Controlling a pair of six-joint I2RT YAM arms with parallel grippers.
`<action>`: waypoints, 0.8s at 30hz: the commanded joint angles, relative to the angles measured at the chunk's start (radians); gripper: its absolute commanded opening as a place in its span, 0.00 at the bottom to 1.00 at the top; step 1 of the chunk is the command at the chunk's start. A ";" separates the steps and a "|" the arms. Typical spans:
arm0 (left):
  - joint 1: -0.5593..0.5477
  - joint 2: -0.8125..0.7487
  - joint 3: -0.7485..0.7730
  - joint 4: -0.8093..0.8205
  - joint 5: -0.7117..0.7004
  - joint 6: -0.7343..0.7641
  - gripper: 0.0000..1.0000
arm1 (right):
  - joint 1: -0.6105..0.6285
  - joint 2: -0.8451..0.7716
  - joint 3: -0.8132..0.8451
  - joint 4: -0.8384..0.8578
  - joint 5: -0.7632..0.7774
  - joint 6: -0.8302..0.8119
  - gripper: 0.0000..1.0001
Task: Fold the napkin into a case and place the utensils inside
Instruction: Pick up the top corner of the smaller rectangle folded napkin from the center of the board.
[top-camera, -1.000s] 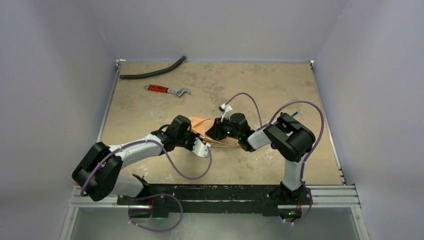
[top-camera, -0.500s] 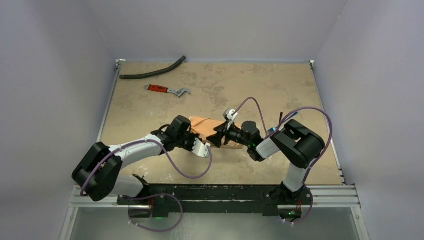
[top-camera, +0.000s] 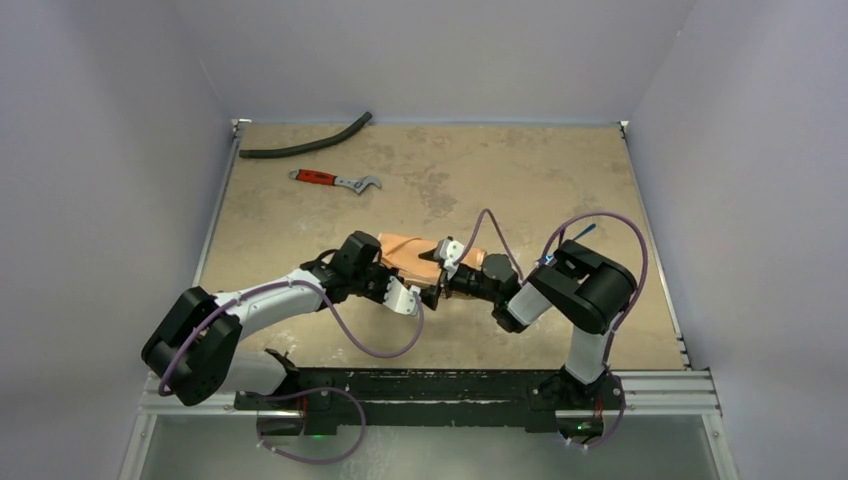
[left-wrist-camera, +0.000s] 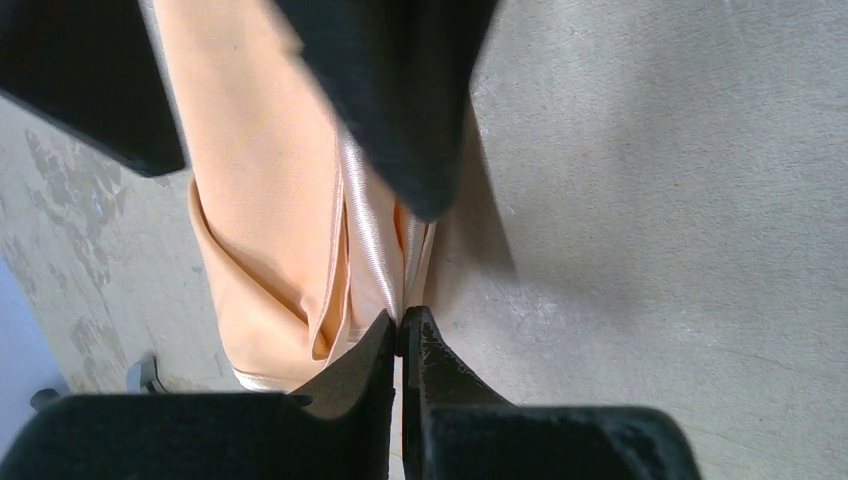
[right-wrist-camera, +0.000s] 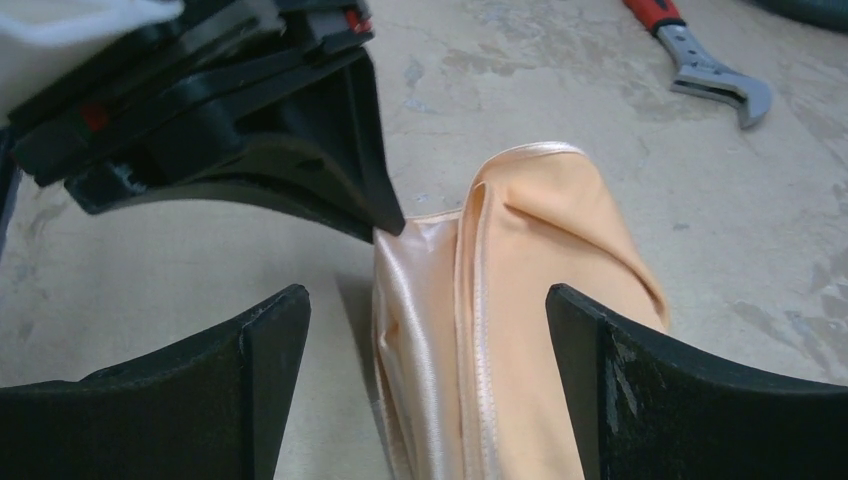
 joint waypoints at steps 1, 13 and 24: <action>0.007 -0.028 0.013 -0.007 0.035 -0.021 0.00 | 0.045 0.066 0.001 0.127 0.041 -0.116 0.91; 0.012 -0.028 0.018 -0.008 0.037 -0.025 0.00 | 0.175 0.214 0.025 0.307 0.335 -0.303 0.86; 0.016 -0.041 0.014 0.011 0.041 -0.032 0.00 | 0.307 0.407 0.049 0.642 0.558 -0.403 0.82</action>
